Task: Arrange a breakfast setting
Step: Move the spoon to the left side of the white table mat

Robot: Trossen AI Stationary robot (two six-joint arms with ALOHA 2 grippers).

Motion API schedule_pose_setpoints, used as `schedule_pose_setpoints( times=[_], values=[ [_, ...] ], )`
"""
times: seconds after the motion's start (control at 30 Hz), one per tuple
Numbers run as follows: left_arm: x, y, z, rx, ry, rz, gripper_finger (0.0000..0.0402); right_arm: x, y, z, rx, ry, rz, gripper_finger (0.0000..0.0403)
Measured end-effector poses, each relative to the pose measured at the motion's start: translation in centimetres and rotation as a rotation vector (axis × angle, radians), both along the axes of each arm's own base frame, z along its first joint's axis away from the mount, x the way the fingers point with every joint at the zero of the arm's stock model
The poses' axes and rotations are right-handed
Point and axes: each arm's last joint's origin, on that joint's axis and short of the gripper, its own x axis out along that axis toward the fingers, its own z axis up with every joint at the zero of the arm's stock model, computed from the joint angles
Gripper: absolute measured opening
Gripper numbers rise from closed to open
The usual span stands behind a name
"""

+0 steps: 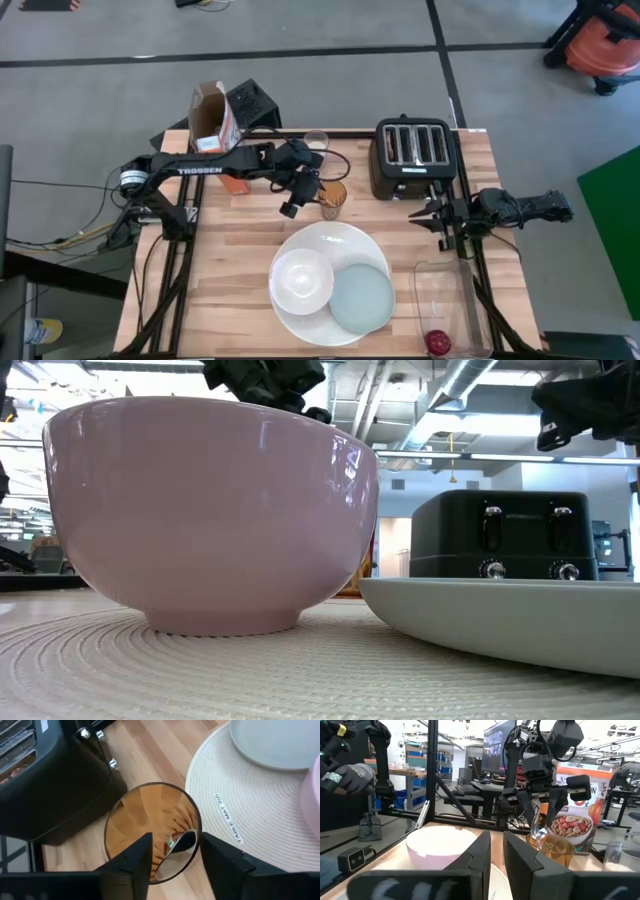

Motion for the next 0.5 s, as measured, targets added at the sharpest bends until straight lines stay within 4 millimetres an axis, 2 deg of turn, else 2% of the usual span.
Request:
schedule_pose_setpoints(
  times=[0.27, 0.5],
  values=[
    [0.08, 0.00, 0.08, 0.014, -0.013, -0.011, 0.0066, 0.01, 0.00, -0.03, -0.001, 0.003, 0.000, 0.0075],
    [0.33, 0.06, 0.32, 0.039, -0.051, -0.026, 0.0035, 0.02, 0.00, -0.16, -0.003, 0.017, 0.000, 0.0075]
  ],
)
